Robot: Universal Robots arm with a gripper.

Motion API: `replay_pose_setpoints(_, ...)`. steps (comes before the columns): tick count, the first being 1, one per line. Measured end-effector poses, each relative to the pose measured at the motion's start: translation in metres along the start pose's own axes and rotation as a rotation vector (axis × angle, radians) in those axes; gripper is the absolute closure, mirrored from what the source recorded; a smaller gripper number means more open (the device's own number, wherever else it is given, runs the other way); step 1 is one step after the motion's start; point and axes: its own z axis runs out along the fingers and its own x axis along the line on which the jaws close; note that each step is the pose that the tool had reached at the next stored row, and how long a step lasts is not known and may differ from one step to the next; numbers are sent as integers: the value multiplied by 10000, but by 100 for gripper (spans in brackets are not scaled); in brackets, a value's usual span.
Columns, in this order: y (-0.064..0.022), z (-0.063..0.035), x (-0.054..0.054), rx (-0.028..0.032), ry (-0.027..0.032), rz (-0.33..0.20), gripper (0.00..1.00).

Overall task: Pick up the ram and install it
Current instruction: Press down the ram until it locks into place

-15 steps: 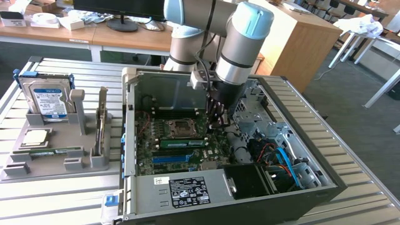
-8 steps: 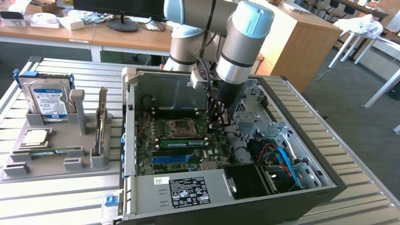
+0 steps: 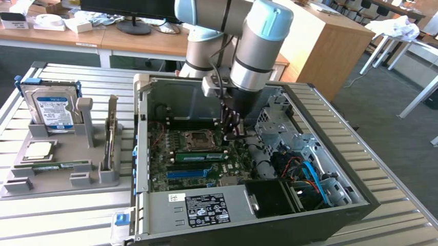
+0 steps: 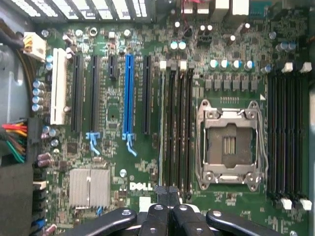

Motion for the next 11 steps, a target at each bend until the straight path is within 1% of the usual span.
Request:
replay_pose_setpoints(6, 129, 8, -4, 0, 0, -1, 90)
replay_pose_setpoints(11, 261, 16, -10, 0, -1, 1, 90)
